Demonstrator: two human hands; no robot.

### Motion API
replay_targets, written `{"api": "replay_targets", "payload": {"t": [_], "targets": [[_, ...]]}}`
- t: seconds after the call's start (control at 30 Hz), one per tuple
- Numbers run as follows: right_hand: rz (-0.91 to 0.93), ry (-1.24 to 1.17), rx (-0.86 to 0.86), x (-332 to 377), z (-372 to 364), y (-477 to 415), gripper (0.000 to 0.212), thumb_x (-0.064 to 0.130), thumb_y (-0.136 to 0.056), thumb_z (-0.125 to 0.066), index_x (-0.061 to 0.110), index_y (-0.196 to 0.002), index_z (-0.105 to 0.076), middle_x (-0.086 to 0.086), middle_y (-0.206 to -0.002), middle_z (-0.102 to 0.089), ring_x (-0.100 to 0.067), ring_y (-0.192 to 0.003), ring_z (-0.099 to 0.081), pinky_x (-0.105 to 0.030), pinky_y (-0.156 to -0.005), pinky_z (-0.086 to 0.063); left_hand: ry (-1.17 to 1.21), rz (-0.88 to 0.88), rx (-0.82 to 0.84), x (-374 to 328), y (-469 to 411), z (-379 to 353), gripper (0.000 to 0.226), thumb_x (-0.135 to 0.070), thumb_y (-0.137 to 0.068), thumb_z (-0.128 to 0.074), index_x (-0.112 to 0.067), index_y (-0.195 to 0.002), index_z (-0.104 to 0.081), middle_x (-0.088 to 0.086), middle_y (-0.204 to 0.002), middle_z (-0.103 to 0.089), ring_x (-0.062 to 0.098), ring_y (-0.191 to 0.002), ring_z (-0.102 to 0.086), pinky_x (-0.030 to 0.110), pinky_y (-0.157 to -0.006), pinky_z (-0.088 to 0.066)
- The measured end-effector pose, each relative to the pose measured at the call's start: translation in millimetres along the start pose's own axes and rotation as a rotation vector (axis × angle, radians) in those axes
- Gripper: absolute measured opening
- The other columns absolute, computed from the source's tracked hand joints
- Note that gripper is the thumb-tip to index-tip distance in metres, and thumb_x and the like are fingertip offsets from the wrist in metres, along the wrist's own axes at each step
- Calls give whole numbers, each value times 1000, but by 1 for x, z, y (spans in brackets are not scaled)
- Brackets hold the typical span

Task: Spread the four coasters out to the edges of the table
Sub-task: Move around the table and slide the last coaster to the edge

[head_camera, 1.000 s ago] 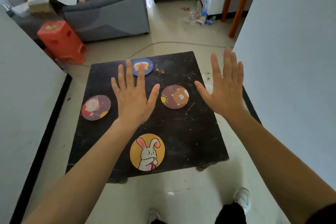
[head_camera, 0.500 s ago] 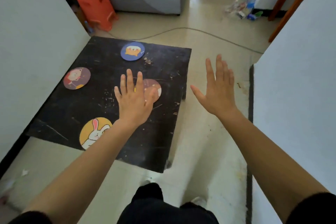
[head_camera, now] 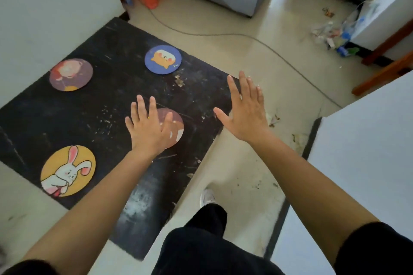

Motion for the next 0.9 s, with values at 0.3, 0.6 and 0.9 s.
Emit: {"api": "replay_targets", "payload": {"t": [0.3, 0.6, 0.9], "targets": [[294, -4, 259, 35, -32, -114, 83, 64, -95, -38, 19, -159, -8, -16, -166, -14, -36, -152, -17, -50, -122, -19, 221, 390, 171, 29, -20, -23, 70, -55, -96, -33, -18, -153, -19, 12, -162, -16, 37, -145, -18, 57, -113, -18], [572, -112, 578, 138, -110, -160, 81, 52, -97, -49, 19, -159, -10, -13, -165, -19, -35, -151, -20, -51, -117, -28, 732, 997, 133, 54, 21, -70, 66, -49, -96, -41, -5, -145, -34, 23, -151, -37, 39, -138, -34, 45, -110, -28], [359, -316, 893, 148, -193, -131, 71, 40, -98, -53, 15, -156, -22, -14, -149, -41, -33, -133, -48, -44, -99, -45, 1256, 1533, -171, 35, 38, -119, 28, -42, -90, -48, -20, -104, -60, 2, -94, -59, 18, -78, -54, 33, -63, -42]]}}
Point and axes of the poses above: each hand's wrist, its own y-axis away from the middle knuckle, its own z-axis out of the back of the hand, x = y × z, the point moved 5 cm from there along -y, towards the middle knuckle
